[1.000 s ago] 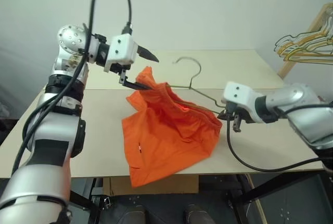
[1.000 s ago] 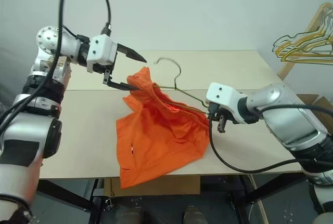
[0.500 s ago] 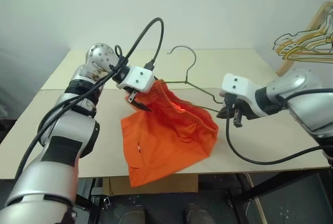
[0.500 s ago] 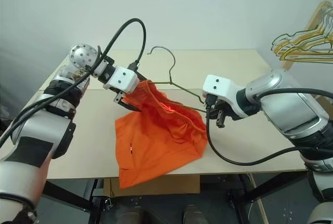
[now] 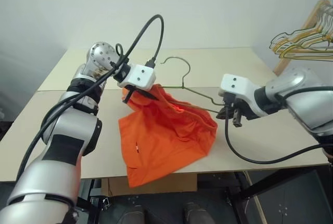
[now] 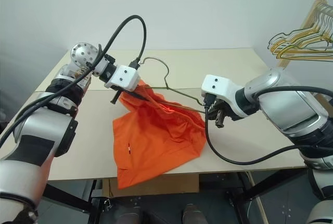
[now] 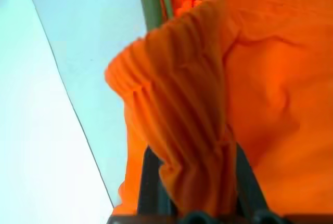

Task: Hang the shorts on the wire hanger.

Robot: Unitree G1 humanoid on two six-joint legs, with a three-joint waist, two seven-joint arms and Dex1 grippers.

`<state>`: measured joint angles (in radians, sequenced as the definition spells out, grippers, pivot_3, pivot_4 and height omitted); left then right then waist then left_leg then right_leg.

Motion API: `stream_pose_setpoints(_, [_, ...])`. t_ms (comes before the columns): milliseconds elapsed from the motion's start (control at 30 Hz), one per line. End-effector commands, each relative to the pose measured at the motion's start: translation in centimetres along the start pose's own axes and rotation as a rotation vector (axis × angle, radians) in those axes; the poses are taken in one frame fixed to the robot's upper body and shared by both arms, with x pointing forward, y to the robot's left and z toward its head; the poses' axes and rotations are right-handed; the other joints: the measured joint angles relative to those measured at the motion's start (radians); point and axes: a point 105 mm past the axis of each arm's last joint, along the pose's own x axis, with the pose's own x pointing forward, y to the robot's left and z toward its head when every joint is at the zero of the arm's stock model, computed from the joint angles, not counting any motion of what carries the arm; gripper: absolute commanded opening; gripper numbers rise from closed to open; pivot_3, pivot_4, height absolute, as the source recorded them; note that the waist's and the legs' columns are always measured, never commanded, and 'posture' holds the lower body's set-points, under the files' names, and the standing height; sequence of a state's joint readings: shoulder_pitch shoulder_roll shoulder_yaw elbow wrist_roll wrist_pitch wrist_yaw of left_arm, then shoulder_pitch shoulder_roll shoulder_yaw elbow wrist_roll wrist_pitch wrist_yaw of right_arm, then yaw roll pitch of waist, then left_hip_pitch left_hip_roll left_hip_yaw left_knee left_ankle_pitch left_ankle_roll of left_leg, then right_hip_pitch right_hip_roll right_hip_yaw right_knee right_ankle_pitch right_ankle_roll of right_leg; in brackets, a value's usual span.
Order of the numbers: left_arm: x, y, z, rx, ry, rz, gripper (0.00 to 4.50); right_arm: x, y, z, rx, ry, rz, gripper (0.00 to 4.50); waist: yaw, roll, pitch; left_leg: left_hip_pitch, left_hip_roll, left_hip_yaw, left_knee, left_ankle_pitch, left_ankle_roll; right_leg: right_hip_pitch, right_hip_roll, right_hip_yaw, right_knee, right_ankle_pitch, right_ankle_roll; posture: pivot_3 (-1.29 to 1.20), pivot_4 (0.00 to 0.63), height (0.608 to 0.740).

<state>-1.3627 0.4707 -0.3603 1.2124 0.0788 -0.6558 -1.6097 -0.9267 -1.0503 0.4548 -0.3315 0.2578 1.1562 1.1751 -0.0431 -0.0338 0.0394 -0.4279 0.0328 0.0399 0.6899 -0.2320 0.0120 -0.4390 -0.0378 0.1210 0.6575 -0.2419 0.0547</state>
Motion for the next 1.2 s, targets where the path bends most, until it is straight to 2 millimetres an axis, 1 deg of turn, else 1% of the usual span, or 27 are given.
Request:
stream_pose_setpoints(33, [-0.9, 0.7, 0.5, 0.009, 0.002, 0.025, 0.0, -1.3, -0.7, 0.7, -0.031, -0.066, -0.067, 0.28, -0.003, 0.0, 0.0, 0.0, 0.0, 0.0, 0.001, 0.0, 0.0, 0.0, 0.0, 0.0, 0.001, 0.0, 0.0, -0.05, 0.0, 0.74])
stream_pose_setpoints(100, [-0.9, 0.8, 0.6, -0.001, -0.011, 0.033, 0.0, -1.5, -0.8, 0.4, -0.029, -0.069, -0.087, 0.84, -0.004, 0.0, 0.0, 0.0, 0.0, 0.0, 0.003, 0.0, 0.0, 0.0, 0.0, 0.0, 0.004, 0.0, 0.0, -0.05, 0.0, 0.74])
stream_pose_setpoints(233, [-1.1, 0.9, 0.6, -0.036, -0.024, 0.044, 0.0, -2.3, -1.1, -1.1, 0.04, -0.066, -0.15, 2.25, -0.005, 0.0, 0.0, 0.0, 0.0, 0.0, 0.006, 0.0, 0.0, 0.0, 0.0, 0.0, 0.006, -0.002, 0.002, -0.05, 0.0, 0.74])
stream_pose_setpoints(433, [-1.1, 0.8, 0.4, -0.098, -0.047, 0.051, 0.0, -5.4, -1.3, -3.5, 0.208, -0.111, -0.281, 4.46, -0.005, 0.0, 0.0, 0.0, 0.0, 0.0, 0.006, 0.0, 0.0, 0.0, 0.0, 0.0, 0.006, -0.002, 0.002, -0.07, 0.0, 0.74])
stream_pose_setpoints(533, [-0.9, 0.6, 0.1, -0.148, -0.062, 0.053, 0.0, -7.5, -1.9, -5.2, 0.331, -0.157, -0.394, 4.48, -0.005, 0.0, 0.0, 0.0, 0.0, 0.0, 0.006, 0.0, 0.0, 0.0, 0.0, 0.001, 0.006, -0.002, 0.002, -0.08, 0.0, 0.74])
stream_pose_setpoints(600, [-0.7, 0.7, 0.1, -0.2, -0.089, 0.058, 0.0, -8.6, -1.8, -6.5, 0.42, -0.19, -0.446, 4.48, -0.005, 0.0, 0.0, 0.0, 0.0, 0.0, 0.006, 0.0, 0.0, 0.001, 0.0, 0.001, 0.006, -0.002, 0.002, -0.08, 0.0, 0.74])
stream_pose_setpoints(667, [-0.5, 0.8, 0.3, -0.275, -0.132, 0.058, 0.0, -8.9, -0.9, -7.5, 0.452, -0.22, -0.465, 4.48, -0.005, 0.0, 0.0, 0.001, 0.0, 0.0, 0.006, 0.0, 0.0, 0.001, 0.0, 0.001, 0.006, -0.002, 0.002, -0.08, 0.0, 0.74])
stream_pose_setpoints(700, [-0.4, 0.8, 0.4, -0.304, -0.148, 0.054, 0.0, -8.7, 0.1, -7.9, 0.461, -0.241, -0.444, 4.48, -0.005, 0.0, 0.0, 0.002, 0.0, -0.001, 0.006, 0.0, 0.0, 0.002, 0.0, 0.001, 0.007, -0.002, 0.002, -0.08, 0.0, 0.74])
stream_pose_setpoints(767, [-0.3, 0.6, 0.4, -0.338, -0.162, 0.043, 0.0, -8.2, 1.8, -8.2, 0.461, -0.287, -0.403, 4.48, -0.007, 0.0, 0.0, 0.002, 0.0, -0.002, 0.005, 0.0, 0.0, 0.003, 0.001, 0.0, 0.006, -0.006, 0.008, -0.08, 0.0, 0.74])
stream_pose_setpoints(800, [-0.2, 0.5, 0.4, -0.346, -0.164, 0.036, 0.0, -7.5, 2.6, -8.3, 0.468, -0.313, -0.377, 4.48, -0.009, 0.0, 0.0, 0.003, 0.0, -0.002, 0.006, 0.0, 0.0, 0.004, 0.001, 0.001, 0.007, -0.006, 0.008, -0.09, 0.0, 0.74])
stream_pose_setpoints(867, [-0.2, 0.3, 0.5, -0.362, -0.169, 0.023, 0.0, -5.2, 4.1, -7.8, 0.472, -0.366, -0.326, 4.48, -0.022, 0.0, 0.0, 0.004, 0.0, -0.003, 0.006, 0.0, 0.0, 0.004, 0.002, 0.001, 0.007, -0.006, 0.008, -0.09, 0.0, 0.74])
stream_pose_setpoints(933, [-0.1, 0.4, 0.7, -0.377, -0.181, 0.015, 0.0, -2.3, 5.0, -6.6, 0.457, -0.405, -0.311, 4.48, -0.037, 0.0, 0.0, 0.006, 0.0, -0.003, 0.007, 0.0, 0.0, 0.007, 0.002, 0.001, 0.007, -0.005, 0.008, -0.09, 0.0, 0.74])
stream_pose_setpoints(1000, [-0.1, 0.3, 0.8, -0.379, -0.183, 0.005, 0.0, 0.3, 4.9, -5.2, 0.457, -0.449, -0.338, 4.48, -0.05, 0.0, 0.0, 0.011, 0.001, -0.004, 0.006, 0.0, 0.0, 0.012, 0.003, 0.001, 0.007, -0.005, 0.008, -0.09, 0.0, 0.74])
stream_pose_setpoints(1033, [-0.1, 0.3, 0.8, -0.372, -0.176, -0.002, 0.0, 1.3, 4.7, -4.7, 0.463, -0.466, -0.357, 4.48, -0.057, 0.0, 0.0, 0.014, 0.001, -0.003, 0.004, 0.0, 0.0, 0.014, 0.003, 0.001, 0.006, -0.006, 0.008, -0.09, 0.0, 0.74])
stream_pose_setpoints(1100, [-0.1, 0.1, 0.8, -0.356, -0.161, -0.014, 0.0, 3.0, 3.9, -3.8, 0.496, -0.503, -0.397, 4.48, -0.061, 0.001, 0.0, 0.014, 0.001, -0.003, 0.004, 0.0, 0.0, 0.014, 0.003, 0.001, 0.007, -0.006, 0.007, -0.08, 0.0, 0.74])
stream_pose_setpoints(1167, [-0.2, 0.0, 0.8, -0.359, -0.159, -0.018, 0.0, 4.6, 3.4, -3.6, 0.53, -0.504, -0.414, 4.48, -0.063, 0.001, 0.0, 0.014, 0.001, -0.004, 0.003, 0.0, 0.0, 0.014, 0.003, 0.0, 0.006, -0.007, 0.006, -0.07, 0.0, 0.74])
stream_pose_setpoints(1200, [-0.2, 0.0, 0.8, -0.36, -0.158, -0.018, 0.0, 5.4, 3.2, -3.7, 0.535, -0.483, -0.423, 4.48, -0.063, 0.001, 0.0, 0.013, 0.001, -0.004, 0.003, 0.0, 0.0, 0.014, 0.003, 0.001, 0.006, -0.007, 0.006, -0.07, 0.0, 0.74])
